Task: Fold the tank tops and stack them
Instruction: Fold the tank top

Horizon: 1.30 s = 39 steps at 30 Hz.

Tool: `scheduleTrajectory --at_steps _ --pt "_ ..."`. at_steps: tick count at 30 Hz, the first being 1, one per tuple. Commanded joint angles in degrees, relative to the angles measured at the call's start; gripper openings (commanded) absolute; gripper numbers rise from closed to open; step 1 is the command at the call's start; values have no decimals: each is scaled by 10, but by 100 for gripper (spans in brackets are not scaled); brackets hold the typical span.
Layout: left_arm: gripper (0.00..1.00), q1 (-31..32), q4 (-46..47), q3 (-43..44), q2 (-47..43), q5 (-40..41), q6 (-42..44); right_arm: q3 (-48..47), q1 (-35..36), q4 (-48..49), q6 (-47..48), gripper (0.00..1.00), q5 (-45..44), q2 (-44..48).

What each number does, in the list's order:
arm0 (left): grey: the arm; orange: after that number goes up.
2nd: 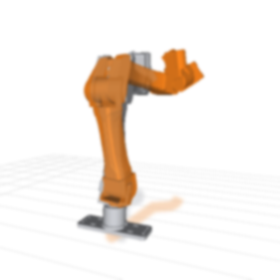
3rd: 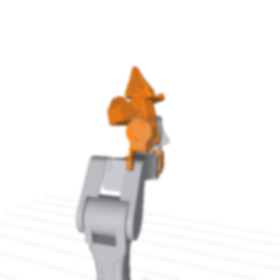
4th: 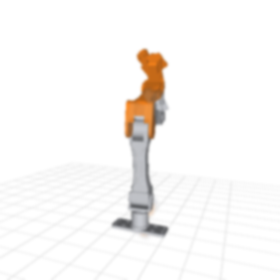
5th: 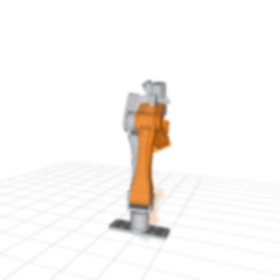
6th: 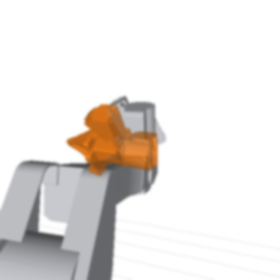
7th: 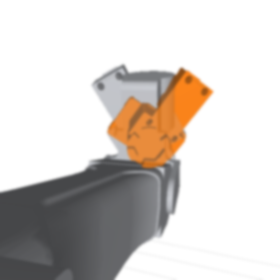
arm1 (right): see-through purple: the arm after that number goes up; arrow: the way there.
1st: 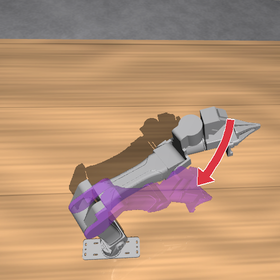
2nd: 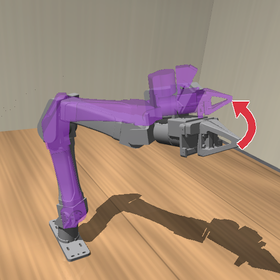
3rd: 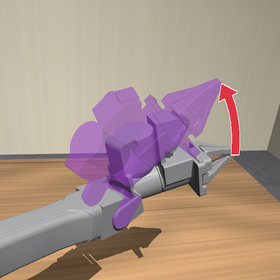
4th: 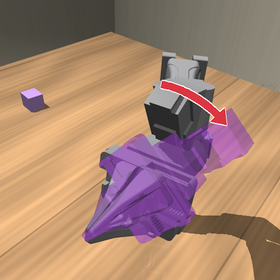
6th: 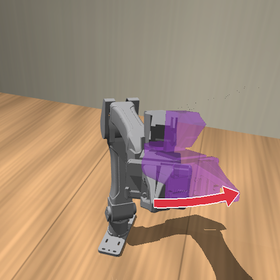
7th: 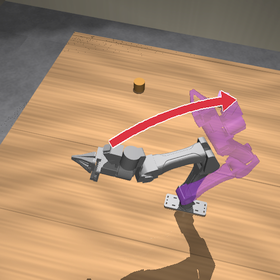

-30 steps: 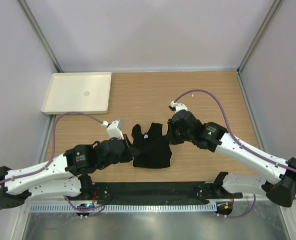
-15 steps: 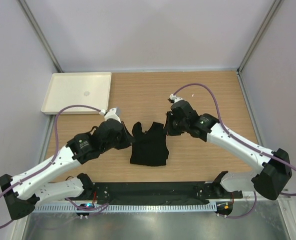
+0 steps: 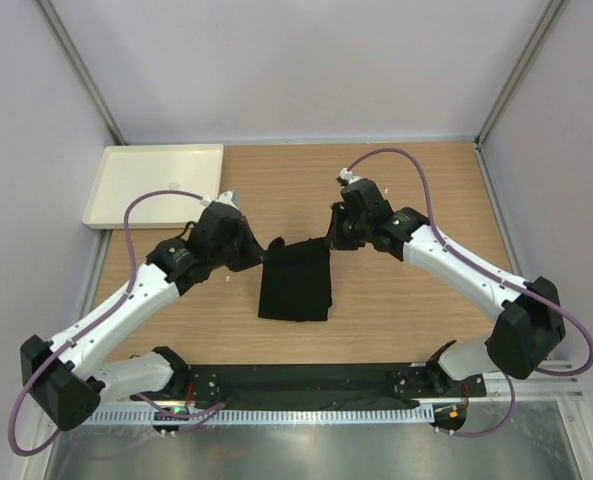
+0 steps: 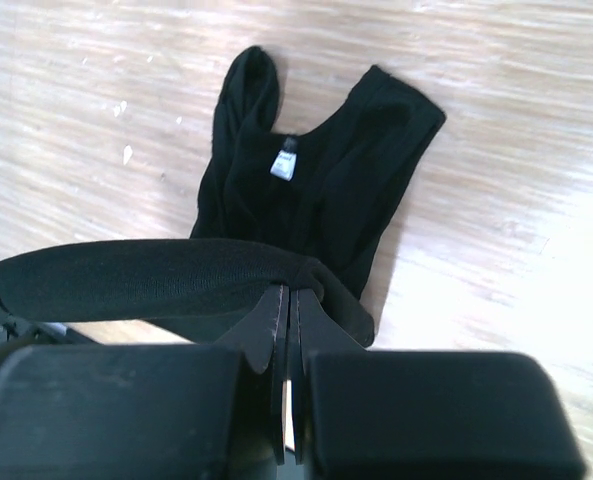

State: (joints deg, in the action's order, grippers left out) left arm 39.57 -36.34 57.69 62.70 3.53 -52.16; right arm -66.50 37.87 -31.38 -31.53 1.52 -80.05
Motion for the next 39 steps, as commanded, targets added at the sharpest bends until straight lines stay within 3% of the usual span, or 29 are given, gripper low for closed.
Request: scheduleTrajectory --at_steps 1,16,28,32,33,34,35,37,39 --pt "0 -28 38 33 21 -33 29 -32 -15 26 13 1 0 -16" --pt "0 -119 97 91 172 -106 69 -55 -65 73 14 1 5 -122" --pt "0 -166 170 192 399 -150 76 -93 -96 106 -3 2 -70 -225" --pt "2 -175 171 264 471 -162 78 -123 -111 113 -6 18 -68 -263" --pt "6 -176 172 273 482 -164 80 -136 -111 103 -6 22 -71 -280" --pt "25 -176 172 284 486 -164 82 -150 -114 98 -5 26 -77 -283" --pt "39 -175 171 287 486 -165 86 -150 -115 96 -4 39 -78 -281" --pt "60 -176 170 286 466 -168 99 -128 -115 100 -4 49 -80 -253" --pt "70 -176 167 267 438 -153 109 -104 -114 112 -3 64 -76 -208"
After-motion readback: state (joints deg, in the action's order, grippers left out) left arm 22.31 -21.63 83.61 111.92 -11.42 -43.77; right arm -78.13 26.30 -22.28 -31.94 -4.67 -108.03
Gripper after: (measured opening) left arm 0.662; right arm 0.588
